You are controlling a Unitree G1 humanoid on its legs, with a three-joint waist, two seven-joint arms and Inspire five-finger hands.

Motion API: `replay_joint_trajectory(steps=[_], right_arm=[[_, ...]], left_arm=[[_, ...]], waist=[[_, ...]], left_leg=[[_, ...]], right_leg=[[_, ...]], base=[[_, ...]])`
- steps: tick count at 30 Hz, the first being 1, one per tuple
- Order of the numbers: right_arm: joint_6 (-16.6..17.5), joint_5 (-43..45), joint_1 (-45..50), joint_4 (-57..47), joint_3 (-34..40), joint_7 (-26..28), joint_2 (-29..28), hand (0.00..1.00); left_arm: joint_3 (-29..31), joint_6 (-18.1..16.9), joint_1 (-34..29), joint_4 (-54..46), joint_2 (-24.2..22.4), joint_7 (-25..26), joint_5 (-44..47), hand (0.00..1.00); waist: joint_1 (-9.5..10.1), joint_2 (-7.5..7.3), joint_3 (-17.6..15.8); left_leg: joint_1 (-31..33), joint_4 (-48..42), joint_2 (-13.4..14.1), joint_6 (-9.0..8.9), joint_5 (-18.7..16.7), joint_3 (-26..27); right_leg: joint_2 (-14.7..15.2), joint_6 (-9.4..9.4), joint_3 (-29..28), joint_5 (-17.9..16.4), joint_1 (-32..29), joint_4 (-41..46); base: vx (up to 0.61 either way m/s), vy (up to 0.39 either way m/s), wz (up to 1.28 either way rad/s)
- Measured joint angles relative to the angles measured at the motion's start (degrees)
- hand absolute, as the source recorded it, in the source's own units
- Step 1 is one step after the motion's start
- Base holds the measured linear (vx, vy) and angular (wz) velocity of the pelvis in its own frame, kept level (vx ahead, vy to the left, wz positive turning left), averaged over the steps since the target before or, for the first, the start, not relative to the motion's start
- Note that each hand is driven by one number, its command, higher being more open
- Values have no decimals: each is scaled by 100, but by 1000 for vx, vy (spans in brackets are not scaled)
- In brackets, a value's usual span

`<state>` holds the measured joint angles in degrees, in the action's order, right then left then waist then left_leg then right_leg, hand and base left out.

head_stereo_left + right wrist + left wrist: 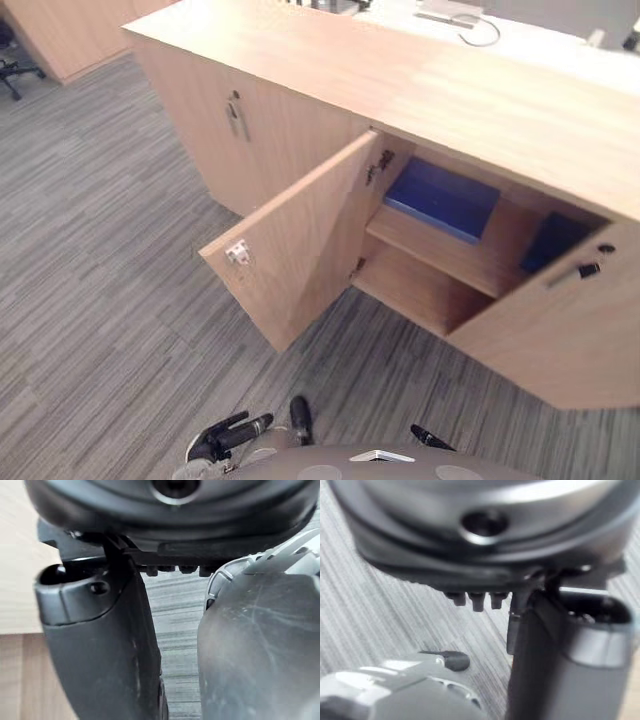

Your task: Walk over to the cabinet, pick up the folder, carry it to the office cabinet, place the folder inside the office cabinet, then close the office cabinet door

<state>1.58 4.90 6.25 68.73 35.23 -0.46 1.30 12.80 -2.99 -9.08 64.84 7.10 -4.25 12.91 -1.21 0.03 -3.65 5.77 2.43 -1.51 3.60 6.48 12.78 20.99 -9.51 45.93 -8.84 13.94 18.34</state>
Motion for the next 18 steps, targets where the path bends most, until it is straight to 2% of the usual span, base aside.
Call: replay_joint_trajectory(steps=[1, 3, 5, 7, 8, 10, 12, 13, 15, 16, 17, 18], right_arm=[[0, 0, 0, -7, -22, 20, -4, 100], [-2, 0, 0, -37, -113, 77, 1, 100], [-58, -7, 40, -47, -151, 90, 122, 100], [-87, -3, 50, -100, -169, 159, 167, 100], [-90, -4, 69, -109, -206, 174, 211, 100], [-146, -5, 189, -101, -219, 227, 241, 100], [-134, -1, 234, -69, -212, 278, 115, 100], [-127, -3, 237, -67, -215, 288, 87, 100], [-128, -12, 249, 23, -217, 372, -13, 100], [-129, -15, 252, 21, -217, 390, -41, 100], [-138, -16, 274, 20, -218, 396, -115, 100], [-140, -16, 291, 17, -220, 403, -165, 100]], left_arm=[[83, 48, -7, 34, -19, -18, 78, 100], [220, 64, 2, 32, -18, -53, 100, 100], [588, 77, 22, 29, -159, -80, 279, 100], [1106, 140, 2, 28, -177, -79, 327, 100], [1436, 198, 26, 22, -148, -24, 322, 100], [1916, 227, 114, -30, 71, 2, 273, 100], [2642, 254, 313, -278, 596, 86, -88, 100], [2755, 263, 367, -382, 764, 126, -221, 100], [3013, 299, 675, -735, 1543, 285, -833, 100], [3059, 306, 740, -830, 1742, 343, -1024, 100], [3114, 313, 901, -1019, 2089, 479, -1423, 100], [3111, 315, 1007, -1163, 2293, 580, -1648, 100]], waist=[[-41, -12, 1], [-50, -56, -8], [23, 66, 64], [23, 97, 23], [-23, 164, 25], [-40, 160, 28], [-62, -7, 25], [-62, -38, 45], [-46, -303, 91], [-49, -340, 106], [-51, -495, 165], [-47, -566, 196]], left_leg=[[-127, 131, -79, -12, 72, -114], [-213, 266, -219, -51, 137, -200], [-221, 273, -177, -138, 32, -154], [-193, 273, -142, -172, 40, 35], [-189, 273, -90, -186, 44, 100], [-206, 273, -20, -251, 62, 128], [-175, 272, 29, -372, 109, 162], [-168, 273, 46, -384, 105, 167], [-81, 272, 112, -426, 108, 170], [-51, 271, 120, -413, 118, 172], [-44, 271, 128, -419, 114, 197], [-48, 270, 137, -421, 112, 216]], right_leg=[[-4, 16, 53, -11, -68, -228], [-7, 54, 108, 207, -265, -469], [-47, 131, 131, 97, -197, -608], [-122, 84, 138, -41, -196, -854], [-170, 54, 131, -42, -200, -935], [-241, 111, 126, -78, -184, -965], [-352, 119, 76, -82, -223, -993], [-387, 110, 60, -77, -239, -992], [-450, 111, 0, -70, -364, -935], [-457, 111, -26, -68, -401, -927], [-460, 116, -67, -63, -427, -924], [-464, 146, -87, -33, -437, -921]], base=[[52, -107, 59], [-5, -102, 39], [-49, -115, -2], [-53, -91, -30], [-32, -76, -14], [-1, -58, -6], [43, -52, -8], [51, -68, -7], [49, -53, -2], [66, -17, -4], [54, -8, -5], [81, -3, -12]])
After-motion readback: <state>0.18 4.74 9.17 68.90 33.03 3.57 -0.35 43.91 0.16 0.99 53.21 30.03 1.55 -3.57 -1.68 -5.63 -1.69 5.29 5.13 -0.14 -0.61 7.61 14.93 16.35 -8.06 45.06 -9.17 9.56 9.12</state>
